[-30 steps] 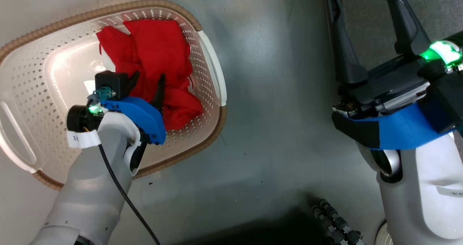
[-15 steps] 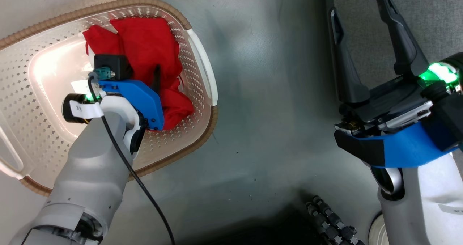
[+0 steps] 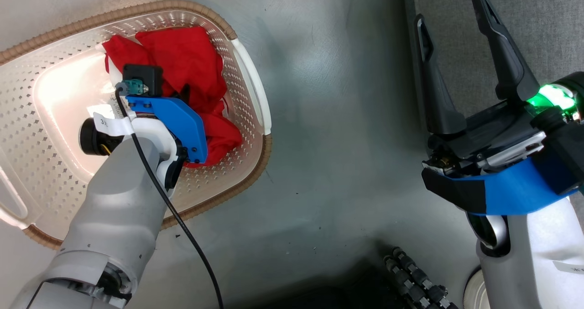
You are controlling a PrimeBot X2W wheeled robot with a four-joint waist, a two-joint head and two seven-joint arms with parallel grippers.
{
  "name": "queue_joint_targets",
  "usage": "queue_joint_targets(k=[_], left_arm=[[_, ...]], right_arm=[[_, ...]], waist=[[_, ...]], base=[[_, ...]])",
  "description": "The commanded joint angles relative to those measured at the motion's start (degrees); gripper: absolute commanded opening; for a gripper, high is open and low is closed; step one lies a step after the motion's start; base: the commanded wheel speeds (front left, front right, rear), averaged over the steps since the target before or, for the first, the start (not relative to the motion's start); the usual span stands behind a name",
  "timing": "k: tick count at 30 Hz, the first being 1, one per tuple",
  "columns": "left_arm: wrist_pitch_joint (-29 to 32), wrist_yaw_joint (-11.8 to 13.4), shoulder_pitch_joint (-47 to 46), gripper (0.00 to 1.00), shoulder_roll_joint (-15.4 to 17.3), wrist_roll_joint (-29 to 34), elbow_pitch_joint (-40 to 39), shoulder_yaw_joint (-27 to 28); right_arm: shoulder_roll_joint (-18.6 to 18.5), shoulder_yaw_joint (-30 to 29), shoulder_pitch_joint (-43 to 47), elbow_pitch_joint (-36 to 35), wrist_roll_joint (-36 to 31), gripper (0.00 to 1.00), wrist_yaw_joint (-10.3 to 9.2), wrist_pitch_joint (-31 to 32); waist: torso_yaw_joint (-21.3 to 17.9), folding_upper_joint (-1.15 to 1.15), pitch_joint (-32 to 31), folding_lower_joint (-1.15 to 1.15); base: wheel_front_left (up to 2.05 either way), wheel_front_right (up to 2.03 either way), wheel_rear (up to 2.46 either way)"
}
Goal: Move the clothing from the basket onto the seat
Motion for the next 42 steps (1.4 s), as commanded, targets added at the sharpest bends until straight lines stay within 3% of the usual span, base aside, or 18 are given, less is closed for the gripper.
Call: queue_joint_targets(k=[1, 9, 18, 29, 42], left_arm=[[0.0, -0.3, -0.9, 0.00, 0.4, -0.2, 0.2, -0.3], [-0.5, -0.4, -0.9, 0.00, 0.7, -0.8, 0.5, -0.5], [-2.9, -0.3, 2.4, 0.00, 3.9, -1.7, 0.9, -0.1], [-5.6, -0.5, 15.4, 0.00, -0.1, -2.5, -0.1, -3.6], [-7.0, -0.5, 23.4, 0.00, -1.9, -5.9, -9.1, -10.4]], right_arm=[[0.1, 0.0, -0.2, -0.1, 0.1, 1.00, 0.01, -0.2], [0.1, 0.6, -1.2, 0.8, 0.4, 1.00, 0.01, -0.5], [0.1, 3.8, -4.4, 6.6, 3.2, 1.00, 0.01, -4.2], [0.0, 4.0, 0.4, 18.7, 0.9, 1.00, 0.01, -3.5], [0.0, 3.9, 8.4, 21.2, 0.3, 1.00, 0.01, 1.1]], waist=[[0.0, 0.00, -0.1, 0.00], [-0.4, 0.00, -0.8, 0.00], [-3.9, 0.00, -6.5, 0.00], [0.3, 0.00, -29.4, 0.00], [6.3, 0.00, -48.9, 0.00]], base=[[0.00, 0.00, 0.00], [0.00, 0.00, 0.00], [0.00, 0.00, 0.00], [0.00, 0.00, 0.00], [0.00, 0.00, 0.00]])
